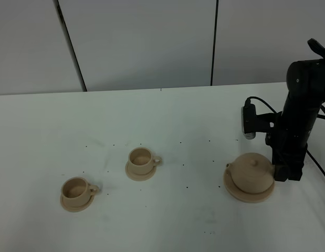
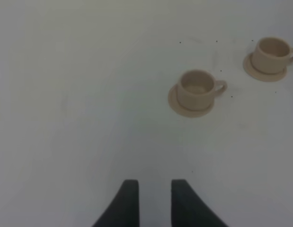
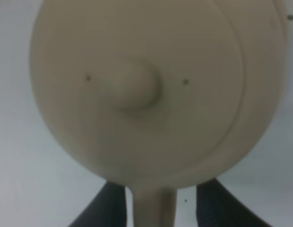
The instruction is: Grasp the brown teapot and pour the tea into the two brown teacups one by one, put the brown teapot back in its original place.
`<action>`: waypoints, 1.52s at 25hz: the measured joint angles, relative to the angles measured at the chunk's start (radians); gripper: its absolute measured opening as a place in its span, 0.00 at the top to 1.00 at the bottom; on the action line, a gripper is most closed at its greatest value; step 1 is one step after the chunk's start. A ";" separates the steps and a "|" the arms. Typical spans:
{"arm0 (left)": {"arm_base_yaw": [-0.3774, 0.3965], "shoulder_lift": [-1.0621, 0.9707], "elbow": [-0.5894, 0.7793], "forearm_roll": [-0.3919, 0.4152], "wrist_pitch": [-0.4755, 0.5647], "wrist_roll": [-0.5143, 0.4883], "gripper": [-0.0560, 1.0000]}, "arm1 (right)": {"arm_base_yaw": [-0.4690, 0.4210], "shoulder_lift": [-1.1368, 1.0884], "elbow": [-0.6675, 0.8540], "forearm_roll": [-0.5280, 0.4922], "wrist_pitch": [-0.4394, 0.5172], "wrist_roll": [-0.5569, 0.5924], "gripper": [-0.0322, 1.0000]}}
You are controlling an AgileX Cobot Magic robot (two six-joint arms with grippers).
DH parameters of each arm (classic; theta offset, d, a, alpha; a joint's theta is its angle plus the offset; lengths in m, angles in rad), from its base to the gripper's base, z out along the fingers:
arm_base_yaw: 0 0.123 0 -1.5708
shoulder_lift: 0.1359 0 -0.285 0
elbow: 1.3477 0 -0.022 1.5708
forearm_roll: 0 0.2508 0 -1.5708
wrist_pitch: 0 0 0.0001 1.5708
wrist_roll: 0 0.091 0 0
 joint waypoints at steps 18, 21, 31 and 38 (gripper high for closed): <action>0.000 0.000 0.000 0.000 0.000 0.000 0.72 | 0.004 0.022 0.001 -0.024 -0.022 0.007 0.68; 0.000 0.000 0.000 0.000 0.000 0.000 0.72 | 0.005 0.025 0.001 -0.025 -0.022 0.008 0.73; 0.000 0.000 0.000 0.000 0.000 0.000 0.72 | 0.013 0.032 0.001 -0.034 -0.023 0.011 0.87; 0.000 0.000 0.000 0.000 0.000 0.000 0.72 | 0.013 0.032 0.001 -0.034 -0.022 0.011 0.87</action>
